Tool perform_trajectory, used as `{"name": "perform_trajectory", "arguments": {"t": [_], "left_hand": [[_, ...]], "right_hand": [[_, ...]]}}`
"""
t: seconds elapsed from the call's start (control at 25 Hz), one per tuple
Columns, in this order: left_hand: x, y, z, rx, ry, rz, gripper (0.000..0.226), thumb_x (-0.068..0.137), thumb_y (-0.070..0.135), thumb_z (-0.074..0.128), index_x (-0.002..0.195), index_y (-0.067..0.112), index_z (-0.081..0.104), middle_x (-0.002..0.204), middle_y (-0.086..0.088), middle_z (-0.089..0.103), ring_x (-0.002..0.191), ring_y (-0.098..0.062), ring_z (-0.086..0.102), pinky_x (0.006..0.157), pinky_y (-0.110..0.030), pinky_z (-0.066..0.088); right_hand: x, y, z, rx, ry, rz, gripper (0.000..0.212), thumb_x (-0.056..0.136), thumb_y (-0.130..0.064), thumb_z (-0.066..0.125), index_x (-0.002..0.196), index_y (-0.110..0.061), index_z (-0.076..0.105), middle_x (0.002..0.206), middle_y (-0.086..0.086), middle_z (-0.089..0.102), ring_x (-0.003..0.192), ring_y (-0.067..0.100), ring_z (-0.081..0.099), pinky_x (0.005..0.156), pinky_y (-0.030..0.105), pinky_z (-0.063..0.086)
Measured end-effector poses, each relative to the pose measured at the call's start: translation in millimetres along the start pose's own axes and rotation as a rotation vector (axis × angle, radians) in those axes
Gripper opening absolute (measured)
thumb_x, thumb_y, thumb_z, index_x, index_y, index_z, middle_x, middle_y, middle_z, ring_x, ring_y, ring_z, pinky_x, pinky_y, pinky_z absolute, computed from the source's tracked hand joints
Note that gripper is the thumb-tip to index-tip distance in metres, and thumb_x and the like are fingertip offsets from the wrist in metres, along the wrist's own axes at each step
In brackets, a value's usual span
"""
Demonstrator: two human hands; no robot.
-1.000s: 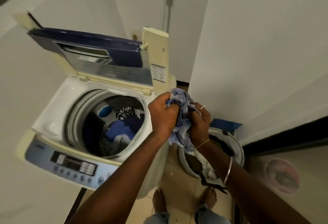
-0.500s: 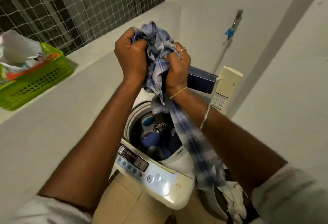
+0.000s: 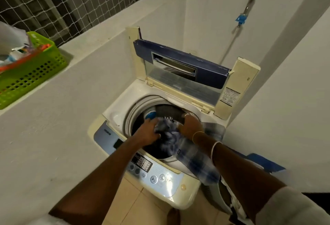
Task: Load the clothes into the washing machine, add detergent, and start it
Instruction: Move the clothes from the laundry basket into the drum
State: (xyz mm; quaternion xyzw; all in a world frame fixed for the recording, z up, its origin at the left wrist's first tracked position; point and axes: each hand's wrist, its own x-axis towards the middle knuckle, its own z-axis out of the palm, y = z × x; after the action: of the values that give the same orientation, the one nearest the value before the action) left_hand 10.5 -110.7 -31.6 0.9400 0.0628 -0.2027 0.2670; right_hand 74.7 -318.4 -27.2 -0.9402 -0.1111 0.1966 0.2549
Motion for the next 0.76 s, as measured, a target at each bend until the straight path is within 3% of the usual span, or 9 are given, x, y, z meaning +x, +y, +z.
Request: {"name": "perform_trajectory", "arguments": {"t": [0.12, 0.16, 0.24, 0.36, 0.48, 0.56, 0.64, 0.76], "left_hand": [[-4, 17, 28, 0.028, -0.091, 0.155, 0.059, 0.082, 0.022, 0.072, 0.136, 0.023, 0.05, 0.129, -0.008, 0.061, 0.115, -0.023, 0.061, 0.097, -0.031, 0.048], [-5, 21, 37, 0.045, -0.129, 0.178, 0.058, 0.083, 0.021, 0.072, 0.137, 0.019, 0.049, 0.128, -0.007, 0.062, 0.114, -0.022, 0.061, 0.095, -0.028, 0.047], [-6, 28, 53, 0.02, -0.191, 0.182, 0.057, 0.083, 0.018, 0.073, 0.135, 0.013, 0.05, 0.122, -0.008, 0.066, 0.11, -0.024, 0.063, 0.092, -0.026, 0.048], [-4, 28, 76, -0.017, -0.232, 0.167, 0.07, 0.077, 0.018, 0.077, 0.138, 0.016, 0.044, 0.117, -0.005, 0.067, 0.107, -0.02, 0.064, 0.096, -0.033, 0.051], [0, 33, 88, 0.015, -0.222, 0.195, 0.1, 0.074, 0.023, 0.08, 0.154, 0.02, 0.019, 0.127, -0.003, 0.062, 0.113, -0.016, 0.061, 0.092, -0.022, 0.041], [2, 41, 77, -0.168, -0.146, 0.179, 0.094, 0.073, 0.019, 0.081, 0.151, 0.022, 0.029, 0.13, 0.004, 0.059, 0.115, -0.008, 0.056, 0.094, -0.02, 0.041], [3, 47, 50, -0.407, 0.007, 0.116, 0.078, 0.075, 0.008, 0.078, 0.144, 0.021, 0.044, 0.131, 0.003, 0.059, 0.121, -0.014, 0.057, 0.099, -0.027, 0.047], [1, 57, -5, -0.583, 0.293, 0.03, 0.054, 0.085, -0.001, 0.065, 0.135, 0.017, 0.054, 0.117, 0.005, 0.062, 0.11, -0.014, 0.061, 0.093, -0.029, 0.048]], "right_hand": [[-24, 16, -2, -0.65, -0.345, -0.072, 0.067, 0.084, -0.064, 0.055, 0.134, -0.019, 0.051, 0.13, 0.009, 0.056, 0.12, 0.031, 0.055, 0.101, 0.048, 0.045], [-32, 15, -2, -0.79, -0.4, -0.098, 0.073, 0.083, -0.066, 0.053, 0.138, -0.019, 0.047, 0.136, 0.01, 0.051, 0.124, 0.033, 0.05, 0.104, 0.05, 0.041], [-37, 13, 1, -0.888, -0.387, -0.121, 0.063, 0.09, -0.053, 0.053, 0.139, -0.015, 0.047, 0.14, 0.011, 0.049, 0.128, 0.033, 0.048, 0.104, 0.049, 0.04], [-34, 9, 9, -0.659, -0.319, -0.028, 0.034, 0.096, -0.024, 0.055, 0.126, -0.009, 0.06, 0.129, 0.014, 0.06, 0.118, 0.032, 0.058, 0.094, 0.041, 0.048], [-35, 3, 4, -0.451, -0.258, -0.016, 0.027, 0.09, -0.017, 0.06, 0.114, -0.006, 0.065, 0.115, 0.015, 0.066, 0.107, 0.034, 0.063, 0.086, 0.042, 0.051], [-33, -8, -9, -0.388, -0.171, -0.067, 0.026, 0.089, -0.018, 0.061, 0.111, -0.006, 0.066, 0.11, 0.016, 0.066, 0.103, 0.035, 0.064, 0.084, 0.042, 0.052], [-23, -28, -24, -0.254, -0.075, -0.109, 0.024, 0.09, -0.017, 0.059, 0.109, -0.005, 0.065, 0.108, 0.017, 0.065, 0.102, 0.035, 0.063, 0.085, 0.043, 0.053], [3, -68, -46, -0.031, 0.051, -0.198, 0.026, 0.091, -0.016, 0.058, 0.113, -0.004, 0.062, 0.114, 0.018, 0.061, 0.106, 0.034, 0.059, 0.09, 0.042, 0.05]]}}
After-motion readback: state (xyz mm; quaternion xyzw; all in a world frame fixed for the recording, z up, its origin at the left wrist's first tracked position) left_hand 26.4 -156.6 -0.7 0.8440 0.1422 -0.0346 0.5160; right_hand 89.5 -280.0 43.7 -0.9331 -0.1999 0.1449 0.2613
